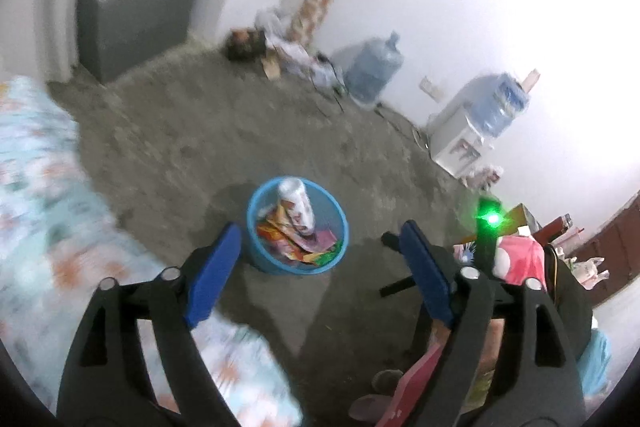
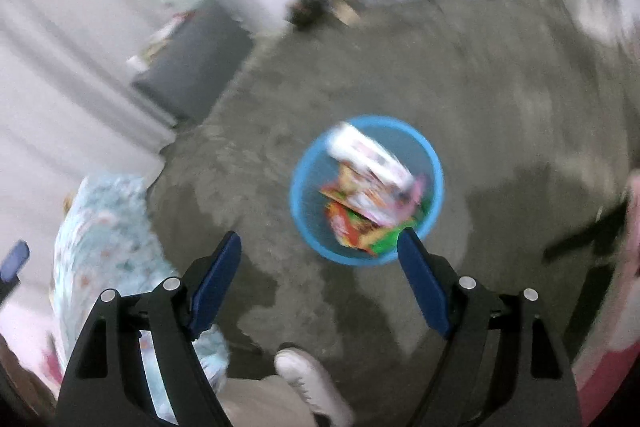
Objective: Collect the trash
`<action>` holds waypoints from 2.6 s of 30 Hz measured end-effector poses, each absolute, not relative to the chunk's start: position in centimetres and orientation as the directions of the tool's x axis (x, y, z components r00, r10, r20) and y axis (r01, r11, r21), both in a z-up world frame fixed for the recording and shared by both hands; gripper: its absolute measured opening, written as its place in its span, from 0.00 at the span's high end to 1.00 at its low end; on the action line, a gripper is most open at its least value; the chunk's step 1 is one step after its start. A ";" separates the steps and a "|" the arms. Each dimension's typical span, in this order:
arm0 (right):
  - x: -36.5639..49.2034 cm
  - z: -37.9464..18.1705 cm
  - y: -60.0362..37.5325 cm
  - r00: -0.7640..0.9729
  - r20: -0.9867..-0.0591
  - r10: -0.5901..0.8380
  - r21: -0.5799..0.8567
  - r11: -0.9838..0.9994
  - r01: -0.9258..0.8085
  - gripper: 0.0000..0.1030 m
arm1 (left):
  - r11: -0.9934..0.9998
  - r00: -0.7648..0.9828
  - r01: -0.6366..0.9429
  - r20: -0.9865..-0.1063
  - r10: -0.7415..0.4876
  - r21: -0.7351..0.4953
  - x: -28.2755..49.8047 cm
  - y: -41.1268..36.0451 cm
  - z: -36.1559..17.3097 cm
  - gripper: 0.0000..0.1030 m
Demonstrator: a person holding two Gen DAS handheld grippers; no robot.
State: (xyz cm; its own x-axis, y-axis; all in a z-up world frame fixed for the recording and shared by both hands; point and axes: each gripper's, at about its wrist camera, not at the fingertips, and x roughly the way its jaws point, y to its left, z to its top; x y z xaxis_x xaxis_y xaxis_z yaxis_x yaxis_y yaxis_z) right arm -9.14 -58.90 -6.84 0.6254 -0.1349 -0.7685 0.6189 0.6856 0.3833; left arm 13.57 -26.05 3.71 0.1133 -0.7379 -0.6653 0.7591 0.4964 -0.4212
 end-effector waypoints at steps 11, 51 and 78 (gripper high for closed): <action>-10.1 7.1 -41.4 0.799 -0.550 -0.244 0.178 0.900 0.398 0.06 | 0.779 0.549 0.586 -0.599 -0.583 -0.222 5.4 -5.6 9.9 0.09; -11.1 0.7 -29.4 0.669 -0.706 -0.232 -0.067 0.962 0.264 0.06 | 0.989 0.605 0.147 -0.788 -0.113 -0.029 1.3 0.5 1.0 0.09; -11.3 0.8 -29.6 0.668 -0.706 -0.235 -0.072 0.962 0.263 0.06 | 0.984 0.594 0.176 -0.797 -0.110 -0.004 1.2 0.0 1.0 0.09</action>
State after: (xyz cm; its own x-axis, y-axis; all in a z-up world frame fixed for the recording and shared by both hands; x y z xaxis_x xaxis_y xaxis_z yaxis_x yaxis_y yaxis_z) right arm -11.29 -29.60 0.81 0.6676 -0.2351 -0.7064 0.2627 0.9622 -0.0720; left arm 1.18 -0.04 0.97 0.5942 -0.1096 -0.7968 0.1761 0.9844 -0.0040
